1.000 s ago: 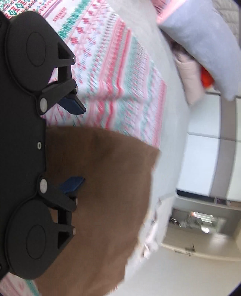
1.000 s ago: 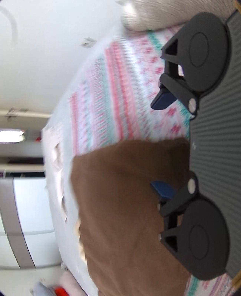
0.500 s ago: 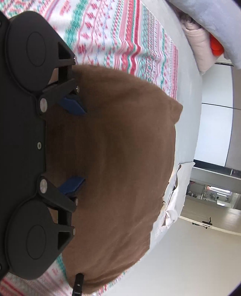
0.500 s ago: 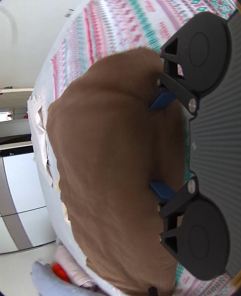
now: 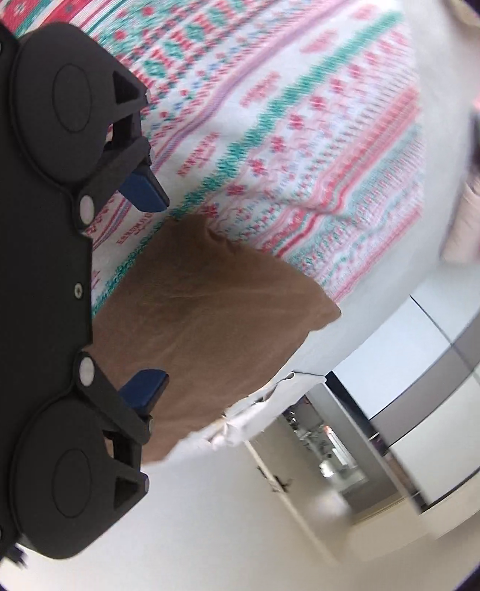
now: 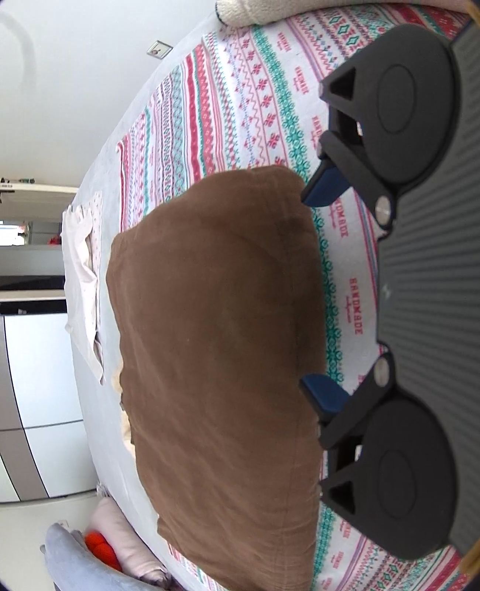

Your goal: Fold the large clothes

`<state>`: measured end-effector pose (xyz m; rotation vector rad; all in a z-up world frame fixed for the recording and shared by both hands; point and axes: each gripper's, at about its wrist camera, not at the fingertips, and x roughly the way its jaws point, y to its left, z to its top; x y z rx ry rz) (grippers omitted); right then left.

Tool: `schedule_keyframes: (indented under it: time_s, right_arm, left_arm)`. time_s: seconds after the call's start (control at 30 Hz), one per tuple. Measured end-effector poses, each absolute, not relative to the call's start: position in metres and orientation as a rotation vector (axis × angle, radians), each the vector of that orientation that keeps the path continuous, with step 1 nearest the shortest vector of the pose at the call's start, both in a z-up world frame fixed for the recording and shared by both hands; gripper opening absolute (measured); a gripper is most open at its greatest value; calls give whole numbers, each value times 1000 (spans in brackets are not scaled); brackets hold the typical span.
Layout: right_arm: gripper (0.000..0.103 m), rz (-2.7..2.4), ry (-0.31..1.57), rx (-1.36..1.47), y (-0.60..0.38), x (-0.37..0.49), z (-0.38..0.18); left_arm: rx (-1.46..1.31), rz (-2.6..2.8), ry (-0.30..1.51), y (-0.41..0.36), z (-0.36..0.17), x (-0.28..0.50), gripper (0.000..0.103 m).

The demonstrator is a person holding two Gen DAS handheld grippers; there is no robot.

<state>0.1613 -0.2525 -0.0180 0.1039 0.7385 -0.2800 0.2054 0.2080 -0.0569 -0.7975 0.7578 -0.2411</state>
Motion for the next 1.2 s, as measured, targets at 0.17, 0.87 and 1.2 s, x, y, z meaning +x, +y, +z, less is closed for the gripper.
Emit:
schedule_keyframes:
  time_s: [0.17,0.87,1.2]
  right_arm:
    - [99,-301,749,126,-251,166,-20]
    - [100,-166,676,63,-203,189,-30]
    - [44,103,549,121,-170,198,-32]
  left_arm:
    - [-937,-289,797,197,-72,208,92]
    - [-1059,-139,552,130,-101,234,86]
    - [-875,18,434,108,-101,230,29]
